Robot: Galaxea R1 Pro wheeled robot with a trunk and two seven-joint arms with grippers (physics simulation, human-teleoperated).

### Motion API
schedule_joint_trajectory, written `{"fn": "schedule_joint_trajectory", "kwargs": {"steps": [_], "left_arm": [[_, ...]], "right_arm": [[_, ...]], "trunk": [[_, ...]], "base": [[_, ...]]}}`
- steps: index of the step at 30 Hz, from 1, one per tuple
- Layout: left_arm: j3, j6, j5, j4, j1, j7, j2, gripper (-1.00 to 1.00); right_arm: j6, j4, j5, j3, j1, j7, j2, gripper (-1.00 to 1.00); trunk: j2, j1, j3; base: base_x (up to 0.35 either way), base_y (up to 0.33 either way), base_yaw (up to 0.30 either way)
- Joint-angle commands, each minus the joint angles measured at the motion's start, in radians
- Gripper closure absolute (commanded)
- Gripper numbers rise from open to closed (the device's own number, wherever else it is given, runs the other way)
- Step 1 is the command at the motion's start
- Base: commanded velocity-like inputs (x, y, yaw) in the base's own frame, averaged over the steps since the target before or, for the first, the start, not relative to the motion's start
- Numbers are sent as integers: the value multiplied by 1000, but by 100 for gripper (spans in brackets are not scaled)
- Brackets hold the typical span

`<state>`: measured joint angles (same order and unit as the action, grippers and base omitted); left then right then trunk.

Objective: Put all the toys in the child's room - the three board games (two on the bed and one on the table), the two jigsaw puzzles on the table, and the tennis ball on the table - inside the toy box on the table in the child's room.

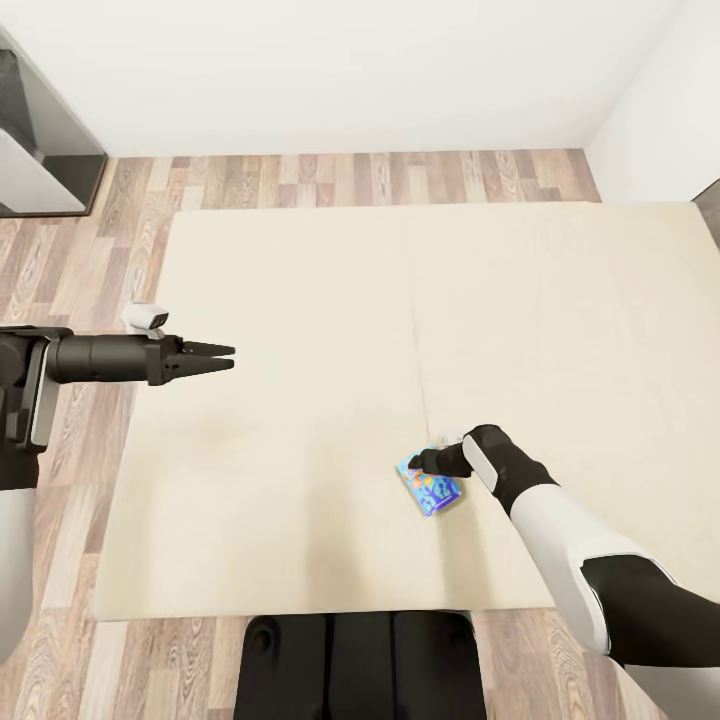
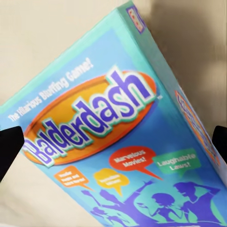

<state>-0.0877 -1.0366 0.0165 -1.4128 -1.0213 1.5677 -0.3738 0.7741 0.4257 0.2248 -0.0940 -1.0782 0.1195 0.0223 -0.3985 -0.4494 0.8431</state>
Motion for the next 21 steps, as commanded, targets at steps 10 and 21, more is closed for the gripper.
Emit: {"fn": "schedule_joint_trajectory", "kwargs": {"steps": [10, 21], "left_arm": [[2, -11, 0, 0, 0, 3, -1, -100], [5, -11, 0, 0, 0, 3, -1, -100]], "right_arm": [[4, 1, 7, -6, 0, -1, -1, -100], [4, 1, 7, -6, 0, -1, -2, -100]], "trunk": [[-2, -1, 1], [-2, -1, 1]], "base": [[0, 135, 0], [0, 37, 0]]}}
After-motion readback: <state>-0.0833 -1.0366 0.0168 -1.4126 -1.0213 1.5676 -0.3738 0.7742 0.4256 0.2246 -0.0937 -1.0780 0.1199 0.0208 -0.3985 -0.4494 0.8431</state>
